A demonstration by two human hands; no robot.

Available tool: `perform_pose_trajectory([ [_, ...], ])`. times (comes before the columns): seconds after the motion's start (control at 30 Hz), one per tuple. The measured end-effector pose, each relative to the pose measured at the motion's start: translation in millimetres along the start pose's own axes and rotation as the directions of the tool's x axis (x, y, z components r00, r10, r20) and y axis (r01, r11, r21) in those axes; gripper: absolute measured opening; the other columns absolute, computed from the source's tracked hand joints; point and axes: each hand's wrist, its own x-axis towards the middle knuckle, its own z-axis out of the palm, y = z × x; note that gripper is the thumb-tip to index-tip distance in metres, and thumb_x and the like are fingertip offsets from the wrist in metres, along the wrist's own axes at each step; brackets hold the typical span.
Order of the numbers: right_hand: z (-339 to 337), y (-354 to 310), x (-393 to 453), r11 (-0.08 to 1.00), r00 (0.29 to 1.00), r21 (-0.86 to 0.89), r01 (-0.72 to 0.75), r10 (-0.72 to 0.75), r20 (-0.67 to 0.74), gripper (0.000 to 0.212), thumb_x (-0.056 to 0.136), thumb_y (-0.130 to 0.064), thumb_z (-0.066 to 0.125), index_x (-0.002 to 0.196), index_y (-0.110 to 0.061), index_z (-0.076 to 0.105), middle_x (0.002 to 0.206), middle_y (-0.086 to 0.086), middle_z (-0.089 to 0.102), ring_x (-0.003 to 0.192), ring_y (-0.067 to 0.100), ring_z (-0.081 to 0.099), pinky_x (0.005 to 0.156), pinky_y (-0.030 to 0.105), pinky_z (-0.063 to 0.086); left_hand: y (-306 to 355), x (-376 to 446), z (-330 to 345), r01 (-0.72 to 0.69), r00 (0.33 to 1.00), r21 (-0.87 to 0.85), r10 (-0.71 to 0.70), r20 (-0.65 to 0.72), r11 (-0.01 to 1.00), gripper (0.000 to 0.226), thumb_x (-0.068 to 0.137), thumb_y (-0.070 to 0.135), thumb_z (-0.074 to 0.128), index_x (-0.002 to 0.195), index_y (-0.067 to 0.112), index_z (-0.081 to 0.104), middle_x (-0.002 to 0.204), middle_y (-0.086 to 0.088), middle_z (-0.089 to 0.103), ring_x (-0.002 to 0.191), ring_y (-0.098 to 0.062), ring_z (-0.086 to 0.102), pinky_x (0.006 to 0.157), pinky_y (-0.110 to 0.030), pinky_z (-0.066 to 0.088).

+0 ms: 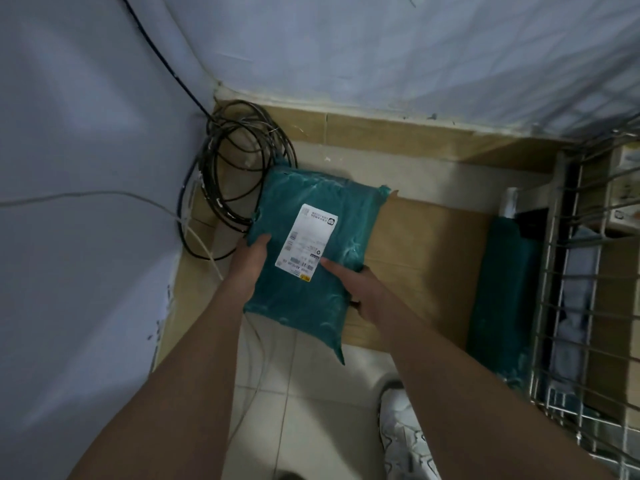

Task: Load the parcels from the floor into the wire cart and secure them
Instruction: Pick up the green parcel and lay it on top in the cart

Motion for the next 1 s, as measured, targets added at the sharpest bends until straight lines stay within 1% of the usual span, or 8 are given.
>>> perform_pose_trajectory([
  [0.23, -20, -30, -110, 0.999, 0.999, 0.041, -0.006, 0.008, -0.044, 0.071, 0.056, -0.041, 0.095, 0.114, -0.012, 0.067, 0.096, 0.002, 0.078, 0.084, 0.020, 0.076, 0.075, 0.035, 0.062, 43, -104, -26, 0.034, 0.996, 0.000, -0.034, 0.087, 0.999, 0.049, 0.078, 0.062, 0.053, 0.110, 0.028, 0.069, 0.102, -0.001, 0.073, 0.091, -0.026, 0.070, 0.087, -0.041, 0.057],
  [0.4, -21, -108, -247, 0.994, 0.987, 0.021, 0.106, -0.103, -0.122, 0.060, 0.061, -0.038, 0.093, 0.109, -0.015, 0.065, 0.093, 0.001, 0.076, 0.081, 0.021, 0.075, 0.071, 0.035, 0.062, 109, -197, -52, -0.022, 0.999, -0.028, 0.023, 0.035, 0.999, 0.073, 0.062, 0.072, 0.053, 0.119, 0.029, 0.066, 0.111, -0.001, 0.072, 0.094, -0.026, 0.069, 0.088, -0.047, 0.057],
  [0.53, -26, -167, -360, 0.981, 0.969, -0.008, 0.196, -0.195, -0.151, 0.068, 0.057, -0.039, 0.094, 0.113, -0.015, 0.063, 0.101, 0.002, 0.074, 0.084, 0.022, 0.074, 0.072, 0.037, 0.062, 187, -321, -78, -0.131, 0.991, -0.014, 0.131, -0.028, 0.991, 0.076, 0.072, 0.069, 0.051, 0.135, 0.027, 0.054, 0.123, -0.001, 0.062, 0.106, -0.028, 0.062, 0.095, -0.047, 0.052],
  [0.63, -40, -206, -450, 0.969, 0.960, -0.027, 0.247, -0.248, -0.130, 0.079, 0.046, -0.042, 0.097, 0.113, -0.012, 0.066, 0.102, 0.005, 0.075, 0.085, 0.024, 0.075, 0.073, 0.043, 0.063, 242, -427, -107, -0.113, 0.993, -0.005, 0.113, 0.038, 0.994, 0.049, 0.088, 0.058, 0.051, 0.112, 0.018, 0.064, 0.107, -0.005, 0.067, 0.087, -0.022, 0.063, 0.077, -0.033, 0.052],
  [0.7, -48, -225, -511, 0.956, 0.950, -0.058, 0.287, -0.292, -0.111, 0.070, 0.054, -0.040, 0.095, 0.112, -0.011, 0.068, 0.103, 0.005, 0.075, 0.086, 0.024, 0.075, 0.073, 0.041, 0.063, 269, -493, -130, -0.144, 0.987, -0.057, 0.148, 0.069, 0.988, 0.030, 0.098, 0.047, 0.050, 0.105, 0.020, 0.062, 0.099, 0.000, 0.063, 0.079, -0.015, 0.058, 0.065, -0.028, 0.044],
  [0.8, -60, -246, -591, 0.929, 0.930, -0.075, 0.362, -0.366, -0.046, 0.061, 0.063, -0.037, 0.093, 0.112, -0.012, 0.067, 0.104, 0.003, 0.076, 0.090, 0.023, 0.074, 0.078, 0.041, 0.062, 296, -571, -165, -0.272, 0.961, -0.023, 0.273, 0.047, 0.962, 0.025, 0.103, 0.040, 0.046, 0.106, 0.021, 0.061, 0.110, -0.001, 0.059, 0.088, -0.016, 0.056, 0.074, -0.028, 0.044],
  [0.93, -72, -251, -697, 0.887, 0.894, -0.105, 0.449, -0.447, 0.041, 0.066, 0.065, -0.037, 0.091, 0.119, -0.009, 0.066, 0.106, 0.004, 0.076, 0.094, 0.024, 0.074, 0.086, 0.043, 0.060, 297, -659, -199, -0.342, 0.937, -0.057, 0.345, 0.055, 0.938, 0.049, 0.101, 0.049, 0.047, 0.142, 0.022, 0.050, 0.137, -0.002, 0.055, 0.112, -0.020, 0.056, 0.090, -0.031, 0.044],
  [1.0, -78, -247, -746, 0.862, 0.869, -0.103, 0.496, -0.490, 0.072, 0.060, 0.071, -0.032, 0.088, 0.120, -0.008, 0.065, 0.105, 0.005, 0.076, 0.094, 0.025, 0.074, 0.085, 0.041, 0.060, 294, -699, -207, -0.381, 0.916, -0.088, 0.389, 0.097, 0.920, 0.047, 0.098, 0.056, 0.049, 0.135, 0.027, 0.052, 0.134, 0.000, 0.057, 0.113, -0.020, 0.057, 0.092, -0.034, 0.046],
])
